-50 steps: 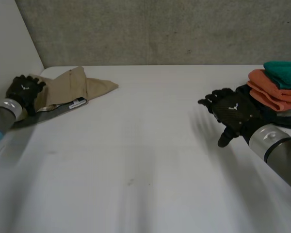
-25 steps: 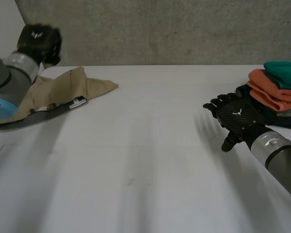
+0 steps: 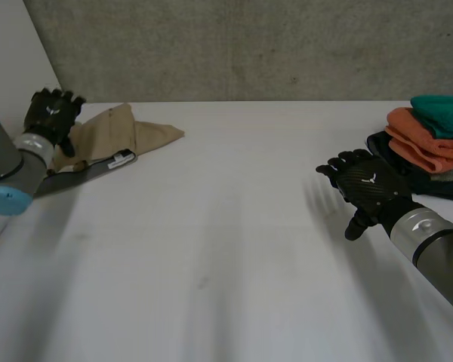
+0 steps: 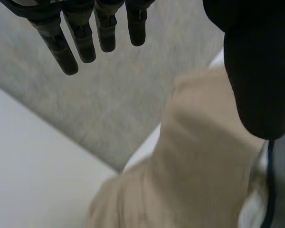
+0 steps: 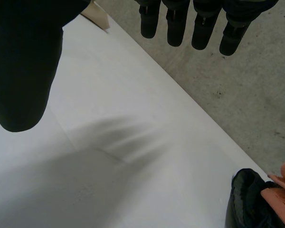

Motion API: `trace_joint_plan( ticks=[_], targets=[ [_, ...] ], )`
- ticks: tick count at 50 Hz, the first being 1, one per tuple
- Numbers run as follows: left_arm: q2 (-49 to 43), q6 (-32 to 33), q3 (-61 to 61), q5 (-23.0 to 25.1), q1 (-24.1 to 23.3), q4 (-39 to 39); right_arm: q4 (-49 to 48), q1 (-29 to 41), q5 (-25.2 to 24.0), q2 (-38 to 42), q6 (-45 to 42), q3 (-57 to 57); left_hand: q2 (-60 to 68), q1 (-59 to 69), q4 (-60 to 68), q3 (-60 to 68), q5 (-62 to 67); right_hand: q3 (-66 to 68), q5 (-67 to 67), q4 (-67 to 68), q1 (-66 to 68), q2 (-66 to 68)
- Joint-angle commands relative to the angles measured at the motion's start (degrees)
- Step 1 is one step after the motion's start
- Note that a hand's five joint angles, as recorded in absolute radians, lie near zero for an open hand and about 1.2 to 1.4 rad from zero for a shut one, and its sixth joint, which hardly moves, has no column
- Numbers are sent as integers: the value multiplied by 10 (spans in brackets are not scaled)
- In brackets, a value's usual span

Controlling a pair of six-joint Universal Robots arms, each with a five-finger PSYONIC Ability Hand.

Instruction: Fold the laundry.

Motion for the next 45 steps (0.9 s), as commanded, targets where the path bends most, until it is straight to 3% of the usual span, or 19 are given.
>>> trace_joint_plan(
  ticks=[1,9,12,13,14,17,22,27,32,37,43,45],
  targets=[
    [-102,9,96,2,35,-1,-1,0,1,6,0,-1,-4,8,0,-5,-5,-19,-27,-20,-30,-20],
    [-175,8,164,33,39,0,-11,2,4,18,-1,-1,33,45,37,31,32,-19,-27,-20,-30,-20],
    [-194,8,189,33,39,-2,-11,2,4,21,-1,-1,247,259,251,246,247,-19,-27,-20,-30,-20],
    [-196,8,194,32,39,-2,-11,3,5,21,-1,-1,380,392,384,378,379,-19,-27,-20,-30,-20],
    [-196,6,197,24,37,-2,-11,3,5,21,-1,-1,671,683,674,669,670,-19,-27,-20,-30,-20],
    [-188,5,193,1,26,1,-11,2,6,21,-1,-1,673,686,677,672,673,-19,-27,-20,-30,-20],
    [-53,-26,113,-68,-14,3,-11,2,6,21,-1,-1,673,686,677,672,673,-19,-27,-20,-30,-20],
    [84,-129,9,-66,-61,9,-11,1,5,21,-1,0,673,686,677,672,673,-19,-27,-20,-30,-20],
    [213,-240,-76,-60,-139,14,-10,0,5,17,-1,2,673,686,677,672,673,-19,-27,-20,-30,-20],
    [262,-281,-102,-62,-175,8,-10,-1,5,11,-1,8,673,686,677,672,673,-19,-27,-20,-30,-20],
    [266,-331,-116,-65,-336,11,-11,-23,7,-7,3,7,673,686,677,672,673,-19,-27,-20,-30,-20],
    [265,-349,-112,-66,-358,16,-11,-32,8,-9,7,6,673,686,677,672,673,-19,-27,-20,-30,-20]
  ],
)
